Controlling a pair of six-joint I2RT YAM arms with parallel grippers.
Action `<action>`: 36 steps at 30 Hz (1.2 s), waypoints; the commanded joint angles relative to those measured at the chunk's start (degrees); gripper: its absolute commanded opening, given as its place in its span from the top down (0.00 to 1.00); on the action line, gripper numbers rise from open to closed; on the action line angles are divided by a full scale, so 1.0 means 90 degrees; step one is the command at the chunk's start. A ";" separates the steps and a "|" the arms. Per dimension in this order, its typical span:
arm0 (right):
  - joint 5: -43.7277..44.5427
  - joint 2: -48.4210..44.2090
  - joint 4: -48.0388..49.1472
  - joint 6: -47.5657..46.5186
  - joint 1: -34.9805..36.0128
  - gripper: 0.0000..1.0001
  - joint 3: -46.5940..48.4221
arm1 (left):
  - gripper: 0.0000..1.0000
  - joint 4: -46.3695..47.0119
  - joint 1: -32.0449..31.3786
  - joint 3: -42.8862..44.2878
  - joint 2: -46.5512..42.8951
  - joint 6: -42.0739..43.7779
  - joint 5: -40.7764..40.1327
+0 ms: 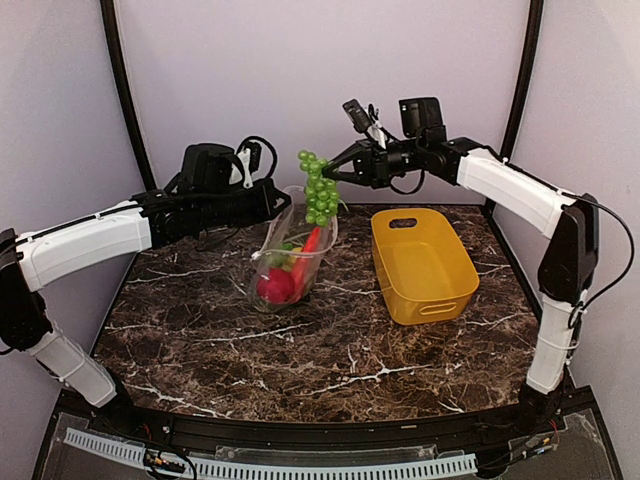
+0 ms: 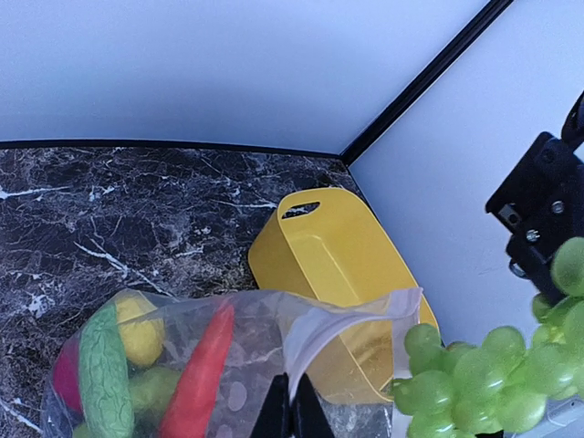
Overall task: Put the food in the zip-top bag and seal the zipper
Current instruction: Place the fake fruit in the zipper food storage bag.
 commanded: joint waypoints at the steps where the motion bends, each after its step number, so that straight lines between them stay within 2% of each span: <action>1: 0.0068 0.0229 0.0571 0.0110 0.0107 1.00 -0.0201 | 0.99 0.0205 0.0058 -0.0062 -0.0201 -0.0067 0.0169; 8: 0.0431 0.0100 0.0462 -0.0077 0.0149 0.89 -0.0627 | 0.99 0.0215 0.0075 -0.0100 -0.0262 -0.0088 0.0149; 12: 0.0632 -0.0102 0.0165 -0.0384 0.0166 0.63 -0.0673 | 0.99 0.0226 0.0084 -0.0121 -0.0255 -0.0088 0.0128; 16: 0.0738 -0.0337 -0.0069 -0.0349 0.0164 0.50 -0.0612 | 0.99 0.0280 0.0092 -0.0183 -0.0263 -0.0104 0.0125; 21: 0.1244 -0.0637 -0.0333 -0.0255 0.0164 0.46 -0.0527 | 0.99 0.0336 0.0108 -0.0254 -0.0264 -0.0141 0.0169; 26: 0.2174 -0.0776 -0.0924 -0.0276 0.0164 0.42 -0.0484 | 0.99 0.0371 0.0121 -0.0289 -0.0280 -0.0143 0.0210; 31: 0.2232 -0.0593 -0.1710 -0.0799 0.0184 0.39 -0.0491 | 0.99 0.0391 0.0123 -0.0324 -0.0320 -0.0110 0.0257; 36: 0.2356 -0.0182 -0.2376 -0.1049 0.0193 0.36 -0.0071 | 0.99 0.0438 0.0123 -0.0373 -0.0275 -0.0016 0.0477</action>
